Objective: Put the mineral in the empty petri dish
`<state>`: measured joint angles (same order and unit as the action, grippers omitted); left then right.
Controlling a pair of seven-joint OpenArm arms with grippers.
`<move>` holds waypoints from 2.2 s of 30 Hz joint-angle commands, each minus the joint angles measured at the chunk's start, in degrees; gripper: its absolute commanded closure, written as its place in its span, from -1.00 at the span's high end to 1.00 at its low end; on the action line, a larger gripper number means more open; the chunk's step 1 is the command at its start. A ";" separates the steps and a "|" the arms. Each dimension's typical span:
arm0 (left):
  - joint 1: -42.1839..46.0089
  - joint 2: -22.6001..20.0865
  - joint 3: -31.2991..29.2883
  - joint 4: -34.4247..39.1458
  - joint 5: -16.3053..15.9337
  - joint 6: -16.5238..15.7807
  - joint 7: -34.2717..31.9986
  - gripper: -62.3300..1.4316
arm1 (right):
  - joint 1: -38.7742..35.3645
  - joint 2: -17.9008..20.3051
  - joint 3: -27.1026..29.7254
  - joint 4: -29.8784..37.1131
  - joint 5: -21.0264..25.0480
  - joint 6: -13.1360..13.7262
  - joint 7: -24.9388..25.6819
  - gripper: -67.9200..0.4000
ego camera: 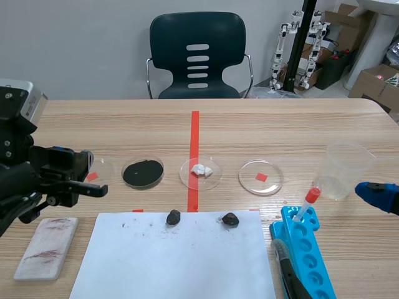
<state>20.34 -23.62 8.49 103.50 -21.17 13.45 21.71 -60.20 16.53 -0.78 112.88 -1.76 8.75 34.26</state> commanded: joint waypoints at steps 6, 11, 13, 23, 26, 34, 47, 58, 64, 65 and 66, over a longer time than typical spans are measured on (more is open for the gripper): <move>-15.32 4.24 0.00 -14.25 -1.75 2.95 5.18 -0.59 | 0.37 0.13 0.33 1.11 0.46 -0.17 0.76 0.93; -23.56 7.13 0.00 -23.61 -1.07 2.84 5.38 -0.59 | 0.37 0.13 0.33 1.11 0.46 -0.17 0.76 0.93; -26.29 8.20 0.00 -27.12 0.22 2.71 5.29 -0.59 | 0.37 0.13 0.33 1.11 0.46 -0.17 0.76 0.93; -38.18 11.54 0.00 -44.44 2.32 2.25 4.79 -0.59 | 0.37 0.13 0.33 1.11 0.46 -0.17 0.76 0.93; -40.39 12.07 0.00 -48.63 2.45 1.99 4.68 -0.59 | 0.37 0.13 0.33 1.11 0.46 -0.17 0.76 0.93; -43.89 12.68 0.00 -56.94 2.56 1.84 3.10 -0.59 | 0.37 0.13 0.33 1.11 0.44 -0.17 0.76 0.93; -44.17 13.73 0.00 -60.15 3.43 0.04 2.10 -0.59 | 0.37 0.13 0.33 1.11 0.46 -0.17 0.76 0.93; -44.19 14.21 0.00 -60.63 4.31 -1.18 1.66 -0.59 | 0.37 0.13 0.33 1.11 0.46 -0.17 0.76 0.93; -44.52 14.23 0.00 -63.21 4.31 -1.16 0.26 -0.59 | 0.37 0.13 0.33 1.11 0.46 -0.17 0.76 0.93; -44.63 14.23 0.00 -63.69 4.31 -1.16 0.20 -0.59 | 0.37 0.13 0.33 1.11 0.46 -0.17 0.76 0.93; -44.83 14.23 0.00 -64.28 4.31 -1.16 0.11 -0.59 | 0.37 0.13 0.33 1.11 0.46 -0.17 0.76 0.93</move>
<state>-22.92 -9.50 8.60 39.18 -16.93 11.99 22.06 -60.16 16.53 -0.78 112.88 -1.76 8.78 34.22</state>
